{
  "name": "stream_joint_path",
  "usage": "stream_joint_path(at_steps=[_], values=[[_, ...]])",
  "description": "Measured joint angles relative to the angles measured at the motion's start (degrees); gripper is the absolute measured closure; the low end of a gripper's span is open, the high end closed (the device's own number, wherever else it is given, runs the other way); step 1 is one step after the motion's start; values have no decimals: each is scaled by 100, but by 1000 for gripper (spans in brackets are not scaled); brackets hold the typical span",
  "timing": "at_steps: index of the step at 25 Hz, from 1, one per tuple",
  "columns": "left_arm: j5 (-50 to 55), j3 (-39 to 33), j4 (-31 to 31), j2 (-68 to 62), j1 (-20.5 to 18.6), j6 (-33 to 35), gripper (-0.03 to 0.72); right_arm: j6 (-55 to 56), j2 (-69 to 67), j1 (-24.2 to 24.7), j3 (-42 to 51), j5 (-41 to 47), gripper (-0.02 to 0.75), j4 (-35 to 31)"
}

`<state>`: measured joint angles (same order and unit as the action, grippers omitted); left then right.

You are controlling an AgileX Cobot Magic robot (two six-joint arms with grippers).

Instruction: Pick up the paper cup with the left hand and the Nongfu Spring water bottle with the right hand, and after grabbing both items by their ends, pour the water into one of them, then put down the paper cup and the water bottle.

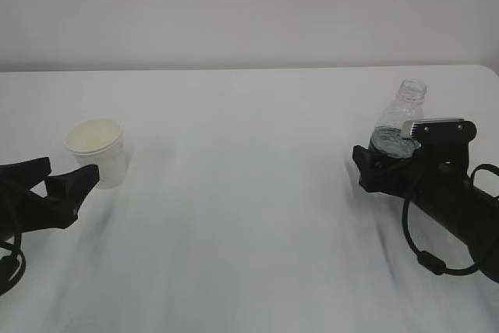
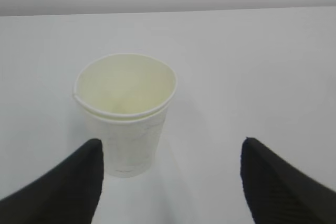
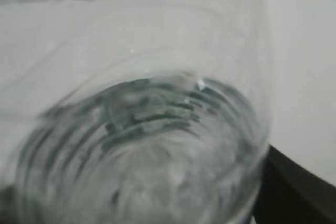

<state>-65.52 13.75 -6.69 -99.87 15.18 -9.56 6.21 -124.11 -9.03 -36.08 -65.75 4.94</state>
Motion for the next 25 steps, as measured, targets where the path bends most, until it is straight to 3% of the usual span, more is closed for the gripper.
stream_joint_path(at_steps=[18,25], values=[[0,0,0,0,0,0,101,0,0,0,-55,0,83,-76],[0,0,0,0,0,0,101,0,0,0,-55,0,202,-63]])
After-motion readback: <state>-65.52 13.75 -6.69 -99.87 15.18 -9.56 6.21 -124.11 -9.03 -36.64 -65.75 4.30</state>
